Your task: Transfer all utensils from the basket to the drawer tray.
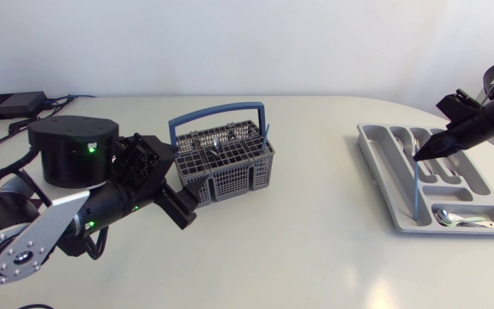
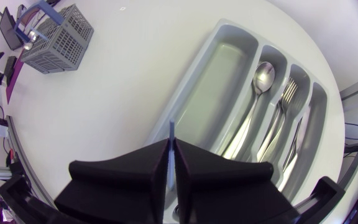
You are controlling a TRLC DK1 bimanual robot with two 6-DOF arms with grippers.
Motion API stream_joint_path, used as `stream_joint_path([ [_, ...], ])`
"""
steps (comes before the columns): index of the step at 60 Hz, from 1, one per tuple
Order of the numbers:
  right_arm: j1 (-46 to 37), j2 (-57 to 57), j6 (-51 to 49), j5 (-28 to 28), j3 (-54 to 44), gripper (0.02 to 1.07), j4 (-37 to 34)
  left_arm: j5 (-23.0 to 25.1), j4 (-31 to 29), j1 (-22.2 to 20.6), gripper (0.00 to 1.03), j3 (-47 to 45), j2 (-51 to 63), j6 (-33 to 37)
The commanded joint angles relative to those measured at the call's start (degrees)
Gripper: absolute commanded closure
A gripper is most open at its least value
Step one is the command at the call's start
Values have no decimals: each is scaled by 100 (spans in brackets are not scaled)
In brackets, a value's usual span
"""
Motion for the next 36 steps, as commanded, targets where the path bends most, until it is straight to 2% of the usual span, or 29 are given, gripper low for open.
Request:
stream_joint_path([
  [1,70,513,313,13,380,90,147,15,-35,4,10,-73,-75,-68],
  [5,105,856,506,13,661,79,314,15,-35,4,10,-82,-75,-77],
  [13,167,1339,770,-67,1144,79,437,6,-35,13,10,-117,-110,-68],
  [18,228,1392,884,-67,1206,59,595,15,-35,57,10,-144,-119,-60],
  [29,624,689,928,-365,670,58,903,33,-35,268,10,-232,-128,-60],
  [36,1186,135,1060,-594,107,57,1210,156,-18,400,10,-267,-128,-86],
])
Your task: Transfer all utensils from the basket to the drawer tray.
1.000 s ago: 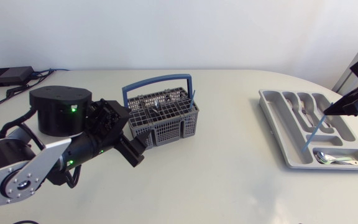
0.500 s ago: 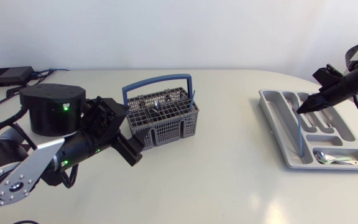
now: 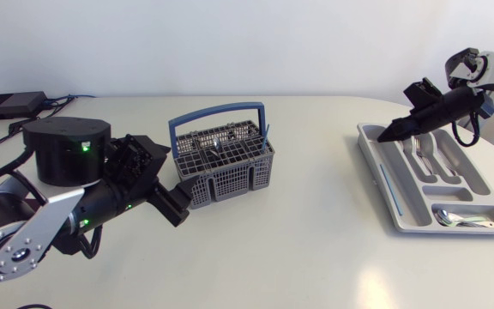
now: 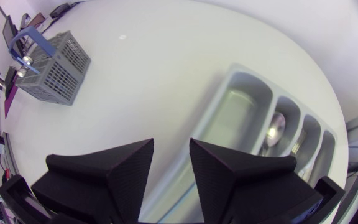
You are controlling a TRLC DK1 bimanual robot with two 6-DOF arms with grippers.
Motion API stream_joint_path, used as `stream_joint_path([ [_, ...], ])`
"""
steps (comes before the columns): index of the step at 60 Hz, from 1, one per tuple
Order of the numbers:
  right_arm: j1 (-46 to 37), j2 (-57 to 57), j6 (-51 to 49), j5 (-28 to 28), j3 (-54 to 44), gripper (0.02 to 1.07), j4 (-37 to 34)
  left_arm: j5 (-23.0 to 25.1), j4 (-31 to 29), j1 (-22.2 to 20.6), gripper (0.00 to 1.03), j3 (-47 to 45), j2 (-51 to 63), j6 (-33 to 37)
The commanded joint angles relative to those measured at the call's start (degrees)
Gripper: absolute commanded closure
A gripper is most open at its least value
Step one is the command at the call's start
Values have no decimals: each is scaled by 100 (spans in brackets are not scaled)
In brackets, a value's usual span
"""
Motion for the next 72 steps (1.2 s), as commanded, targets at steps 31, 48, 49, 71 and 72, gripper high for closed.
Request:
stream_joint_path([
  [31,2856,-1373,836,-234,-2531,49,2877,141,57,151,10,-280,-97,-101],
  [48,3366,-1285,889,-155,-2434,49,3325,308,92,292,10,-333,-123,-101],
  [49,3383,-1268,889,-137,-2408,49,3325,325,101,292,10,-342,-123,-101],
  [71,3541,-1013,1117,65,-2083,49,3677,396,215,371,10,-351,-97,-101],
  [72,3550,-1004,1126,74,-2065,49,3677,413,215,380,10,-342,-97,-101],
])
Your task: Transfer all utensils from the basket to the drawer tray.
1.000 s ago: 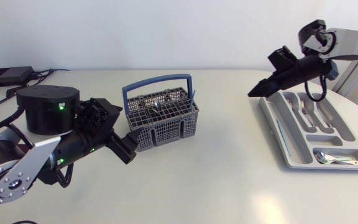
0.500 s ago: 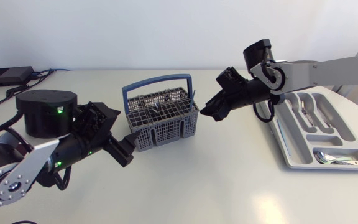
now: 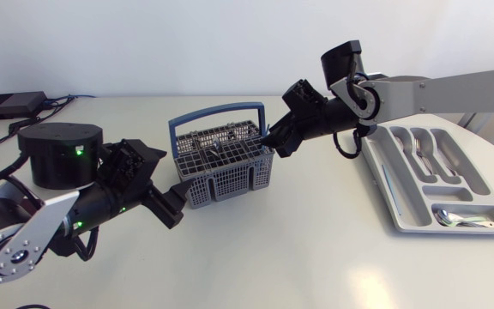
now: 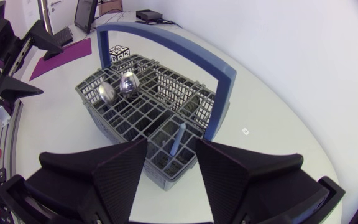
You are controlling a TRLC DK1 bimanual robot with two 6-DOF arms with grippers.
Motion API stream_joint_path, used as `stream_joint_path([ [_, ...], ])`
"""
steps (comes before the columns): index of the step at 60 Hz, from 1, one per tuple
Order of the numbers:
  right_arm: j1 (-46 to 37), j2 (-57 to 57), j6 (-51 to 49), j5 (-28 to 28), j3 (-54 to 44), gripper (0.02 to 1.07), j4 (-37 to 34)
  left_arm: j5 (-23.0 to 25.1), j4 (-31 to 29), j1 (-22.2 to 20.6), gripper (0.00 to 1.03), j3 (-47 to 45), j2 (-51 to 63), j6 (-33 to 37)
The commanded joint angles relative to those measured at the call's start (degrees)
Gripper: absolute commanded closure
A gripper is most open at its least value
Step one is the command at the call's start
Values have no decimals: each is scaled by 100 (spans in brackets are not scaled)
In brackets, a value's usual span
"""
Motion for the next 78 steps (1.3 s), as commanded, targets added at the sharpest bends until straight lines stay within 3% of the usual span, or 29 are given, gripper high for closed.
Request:
stream_joint_path([
  [1,58,246,197,65,164,49,86,77,78,82,10,-141,-49,-66],
  [18,119,519,197,250,375,50,121,156,174,126,10,-141,39,-66],
  [29,163,589,197,259,393,78,165,156,192,135,10,-150,48,-75],
  [36,181,580,179,259,375,102,165,156,192,126,10,-150,48,-75],
  [51,172,220,215,232,305,102,95,156,192,91,10,-158,39,-75],
  [78,189,-1266,320,135,560,102,-837,156,192,65,10,-167,-5,-75],
])
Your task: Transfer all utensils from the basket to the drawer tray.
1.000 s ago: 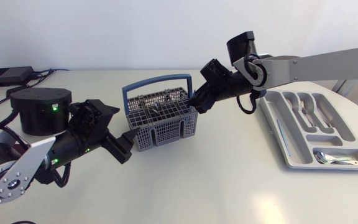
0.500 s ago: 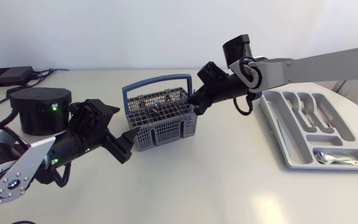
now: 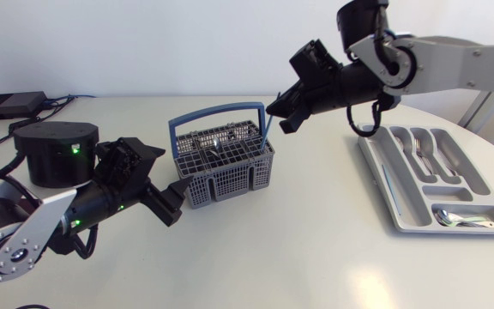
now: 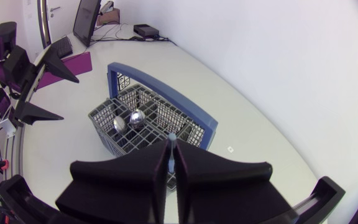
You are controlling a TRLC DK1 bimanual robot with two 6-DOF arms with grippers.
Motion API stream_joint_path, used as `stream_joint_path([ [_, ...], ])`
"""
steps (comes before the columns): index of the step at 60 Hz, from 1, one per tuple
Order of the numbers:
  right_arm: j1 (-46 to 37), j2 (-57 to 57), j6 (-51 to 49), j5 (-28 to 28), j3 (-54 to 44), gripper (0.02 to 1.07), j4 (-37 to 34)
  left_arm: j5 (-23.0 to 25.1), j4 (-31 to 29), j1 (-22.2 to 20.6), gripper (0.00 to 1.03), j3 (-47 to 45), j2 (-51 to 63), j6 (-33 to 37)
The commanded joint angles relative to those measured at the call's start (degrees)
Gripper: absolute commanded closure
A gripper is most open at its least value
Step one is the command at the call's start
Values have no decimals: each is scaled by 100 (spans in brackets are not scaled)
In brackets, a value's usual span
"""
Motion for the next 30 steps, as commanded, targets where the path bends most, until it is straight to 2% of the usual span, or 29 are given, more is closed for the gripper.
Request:
stream_joint_path([
  [1,17,-424,169,-68,190,102,-197,51,69,-36,10,-134,-16,-73],
  [16,-599,-1101,134,-252,234,102,-838,438,-361,-18,10,173,-34,-170],
  [30,-1759,-1171,-402,-252,305,102,-1858,1167,-1091,369,10,621,37,-407],
])
